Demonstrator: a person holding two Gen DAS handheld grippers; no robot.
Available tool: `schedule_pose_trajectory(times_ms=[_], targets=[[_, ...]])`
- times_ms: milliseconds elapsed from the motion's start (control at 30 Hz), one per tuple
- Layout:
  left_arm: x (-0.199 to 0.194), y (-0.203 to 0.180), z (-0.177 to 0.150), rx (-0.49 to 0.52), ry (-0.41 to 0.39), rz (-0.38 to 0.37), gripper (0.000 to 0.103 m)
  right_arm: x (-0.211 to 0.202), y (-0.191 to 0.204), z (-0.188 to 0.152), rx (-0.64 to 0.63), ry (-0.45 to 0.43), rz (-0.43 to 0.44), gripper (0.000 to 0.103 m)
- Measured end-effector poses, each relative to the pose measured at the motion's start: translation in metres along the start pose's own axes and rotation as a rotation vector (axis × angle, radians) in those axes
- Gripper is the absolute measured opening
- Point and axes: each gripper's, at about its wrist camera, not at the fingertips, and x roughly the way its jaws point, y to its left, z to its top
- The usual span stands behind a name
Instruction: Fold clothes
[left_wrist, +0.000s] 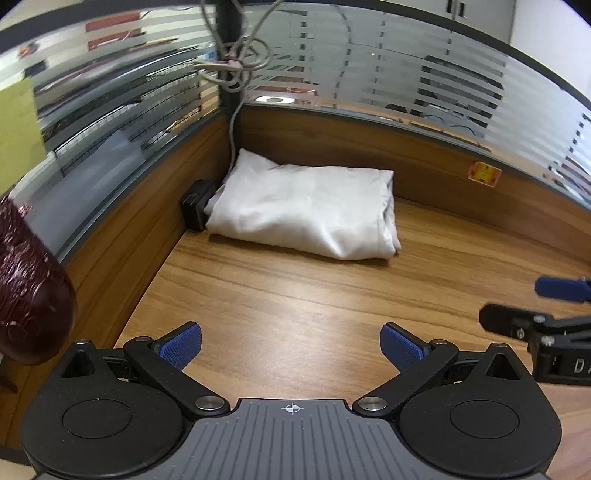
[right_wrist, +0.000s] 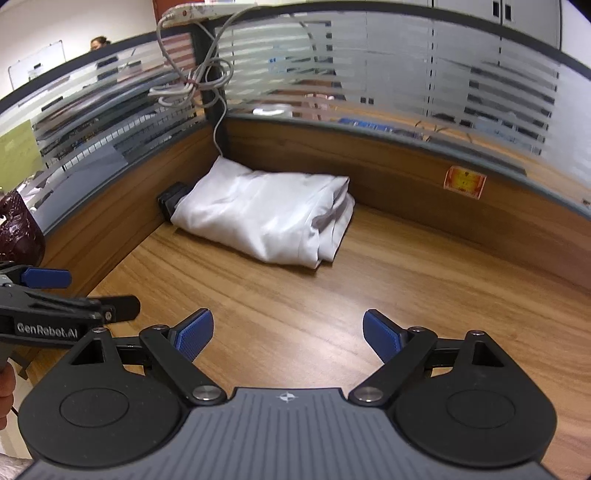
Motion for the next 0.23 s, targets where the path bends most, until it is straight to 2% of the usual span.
schedule_pose_trajectory(times_ms=[233], targets=[[0.0028,-0.0073,0.0013,0.034,-0.001,-0.004,0.103,0.0004,-0.0050,0.0030,0.003,-0.011,-0.008,0.092]])
